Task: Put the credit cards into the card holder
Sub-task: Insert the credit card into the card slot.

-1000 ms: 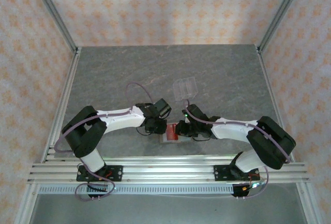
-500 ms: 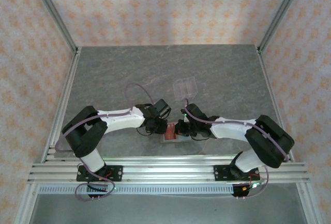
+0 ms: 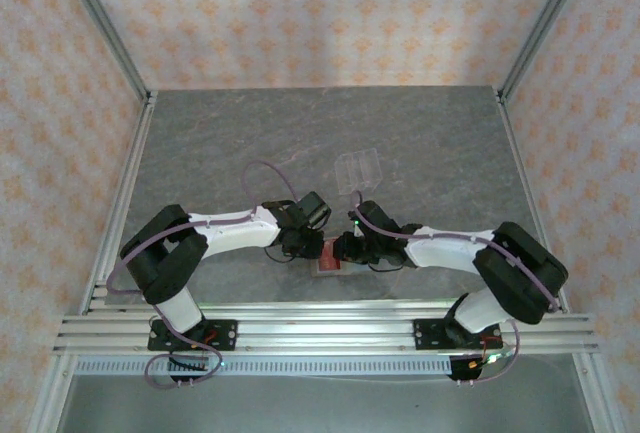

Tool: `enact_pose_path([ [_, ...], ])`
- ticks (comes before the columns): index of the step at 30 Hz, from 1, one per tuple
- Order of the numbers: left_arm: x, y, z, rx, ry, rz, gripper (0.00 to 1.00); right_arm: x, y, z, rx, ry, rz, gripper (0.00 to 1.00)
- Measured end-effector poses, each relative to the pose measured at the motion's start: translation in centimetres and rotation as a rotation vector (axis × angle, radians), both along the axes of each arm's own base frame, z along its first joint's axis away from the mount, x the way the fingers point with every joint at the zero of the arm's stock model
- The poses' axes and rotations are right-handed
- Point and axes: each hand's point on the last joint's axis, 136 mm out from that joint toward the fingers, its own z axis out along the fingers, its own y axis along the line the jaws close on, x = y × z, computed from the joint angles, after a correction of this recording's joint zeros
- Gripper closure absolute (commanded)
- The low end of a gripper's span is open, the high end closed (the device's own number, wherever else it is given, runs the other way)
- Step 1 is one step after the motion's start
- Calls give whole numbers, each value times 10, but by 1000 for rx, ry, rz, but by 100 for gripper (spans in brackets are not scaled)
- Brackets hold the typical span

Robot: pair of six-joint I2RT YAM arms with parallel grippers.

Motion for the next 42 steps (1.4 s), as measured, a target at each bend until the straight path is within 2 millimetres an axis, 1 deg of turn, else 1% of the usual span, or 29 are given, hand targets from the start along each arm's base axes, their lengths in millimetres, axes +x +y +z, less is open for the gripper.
enact_pose_path([
  [5,-1,-1,3,-12,2,-3,83,6,-9,21,-49,-55,-11,72],
  [6,-2,-2,4,-16,2,-4,83,7,-10,24,-54,-62,-12,73],
  [8,-2,-1,9,-29,-1,-3,83,9,-11,27,-65,-73,-15,80],
  [11,-1,-1,22,-53,-20,-1,84,7,-15,24,-89,-66,-12,89],
  [13,0,0,28,-64,-31,3,86,7,-17,21,-100,-60,-11,93],
  [17,-2,3,29,-55,-27,4,88,5,-19,11,-127,-37,-8,97],
  [21,-3,4,24,-41,-14,4,89,3,-20,2,-147,-16,-6,98],
  [26,-5,6,9,-10,17,4,89,1,-22,-9,-171,8,-4,98],
  [30,-7,7,-1,11,37,4,90,2,-20,-12,-169,15,0,98],
  [36,-6,6,-2,8,37,4,89,3,-13,-11,-141,20,8,98],
  [42,-6,6,-3,4,37,4,90,3,-6,-8,-104,29,3,95],
])
